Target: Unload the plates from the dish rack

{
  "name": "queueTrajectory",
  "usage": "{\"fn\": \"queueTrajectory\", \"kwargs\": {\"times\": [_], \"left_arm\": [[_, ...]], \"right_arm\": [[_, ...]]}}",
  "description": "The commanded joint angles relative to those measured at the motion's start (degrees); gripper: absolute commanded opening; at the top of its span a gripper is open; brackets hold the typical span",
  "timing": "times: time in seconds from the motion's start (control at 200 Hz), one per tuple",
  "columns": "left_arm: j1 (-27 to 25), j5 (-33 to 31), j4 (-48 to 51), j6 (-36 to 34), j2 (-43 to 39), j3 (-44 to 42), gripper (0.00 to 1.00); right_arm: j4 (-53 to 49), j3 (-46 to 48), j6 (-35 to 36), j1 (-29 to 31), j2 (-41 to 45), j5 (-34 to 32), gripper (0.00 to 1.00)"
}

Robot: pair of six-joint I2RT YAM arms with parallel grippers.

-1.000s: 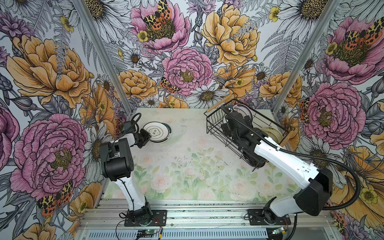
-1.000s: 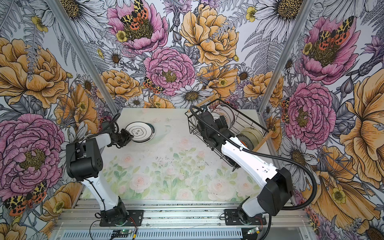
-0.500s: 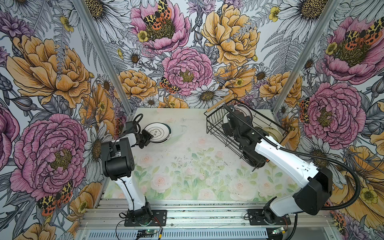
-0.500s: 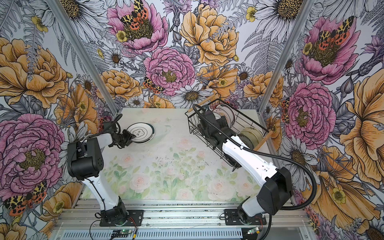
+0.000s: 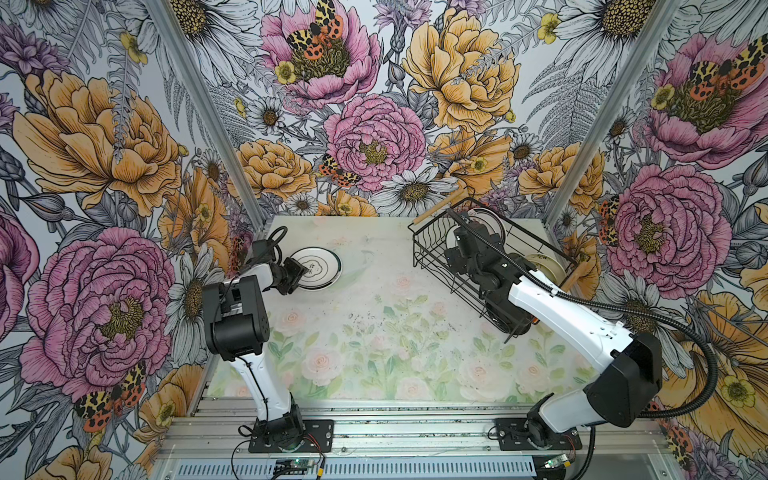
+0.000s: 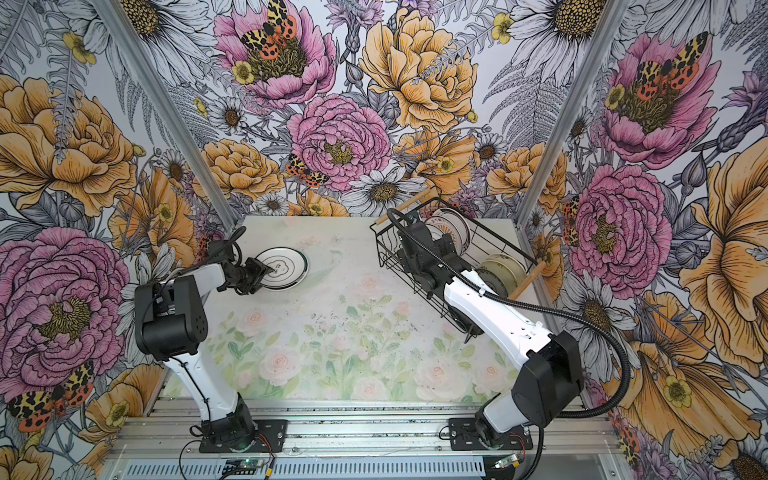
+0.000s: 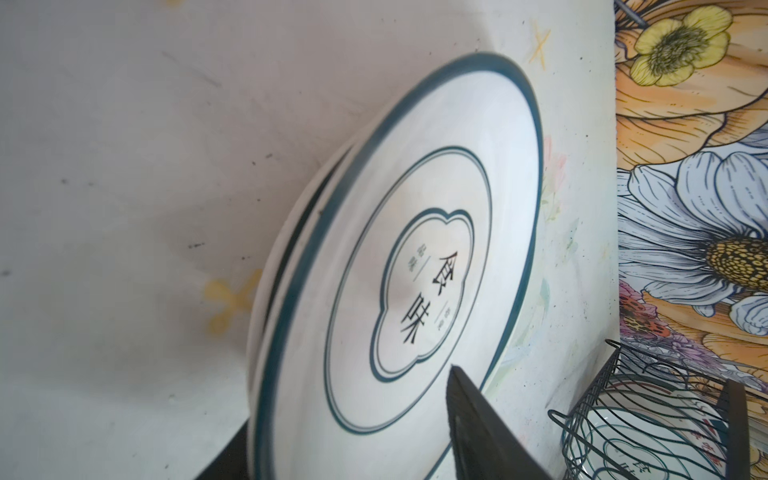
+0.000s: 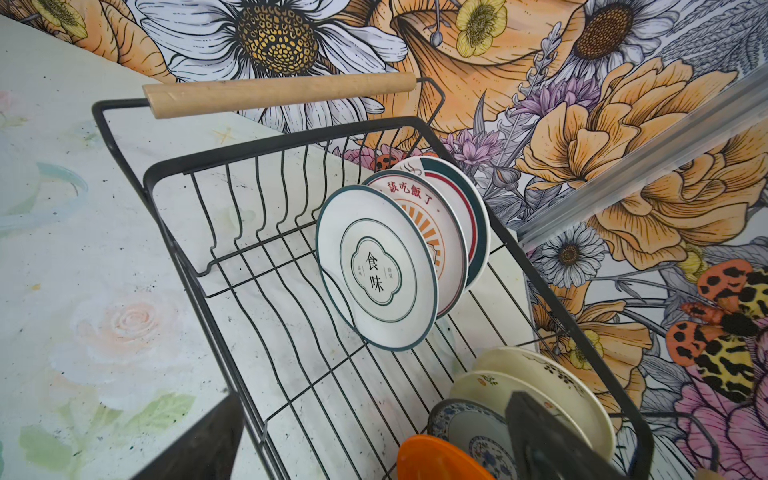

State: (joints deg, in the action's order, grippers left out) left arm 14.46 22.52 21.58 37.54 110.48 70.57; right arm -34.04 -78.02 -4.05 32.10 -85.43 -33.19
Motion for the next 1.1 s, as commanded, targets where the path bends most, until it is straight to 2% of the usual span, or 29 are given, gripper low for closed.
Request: {"fn": "queueTrajectory", "kwargs": {"times": [0.0,0.345,0.405,0.43,0.48,0.706,0.856,1.096], "left_arm": [[-0.4,-4.6,5.4,-1.4,-2.0,0.7,0.62],[-1.2,-8.9,10.5,-2.5,-3.4,2.2,0.68],[-1.3,-9.6,11.3,-2.7,-3.8,2.5,0.71],[-1.2,-9.7,11.5,-2.8,-4.0,2.5,0.79],[-1.2,-9.8,11.7,-2.9,-4.4,2.6,0.84],[-1.2,-10.5,12.9,-2.9,-5.6,3.0,0.84],[-1.1,-10.9,13.8,-2.8,-9.3,3.3,0.84],[-1.3,-11.4,15.7,-3.8,-8.1,4.5,0.86]], "right_arm": [[0.3,0.4,-1.0,-0.5,-0.6,0.8,0.99],[0.5,0.3,-1.1,-1.3,-1.4,2.0,0.99],[0.5,0.3,-1.1,-1.5,-1.6,2.2,1.0],[0.5,0.2,-1.1,-1.5,-1.7,2.3,1.0],[0.6,0.3,-1.1,-1.6,-1.8,2.6,0.99],[1.2,0.5,-1.0,-2.1,-2.2,3.4,1.0],[1.6,0.6,-1.0,-2.5,-2.4,4.1,0.99],[2.3,1.2,-0.8,-2.9,-2.2,5.0,1.0]]}}
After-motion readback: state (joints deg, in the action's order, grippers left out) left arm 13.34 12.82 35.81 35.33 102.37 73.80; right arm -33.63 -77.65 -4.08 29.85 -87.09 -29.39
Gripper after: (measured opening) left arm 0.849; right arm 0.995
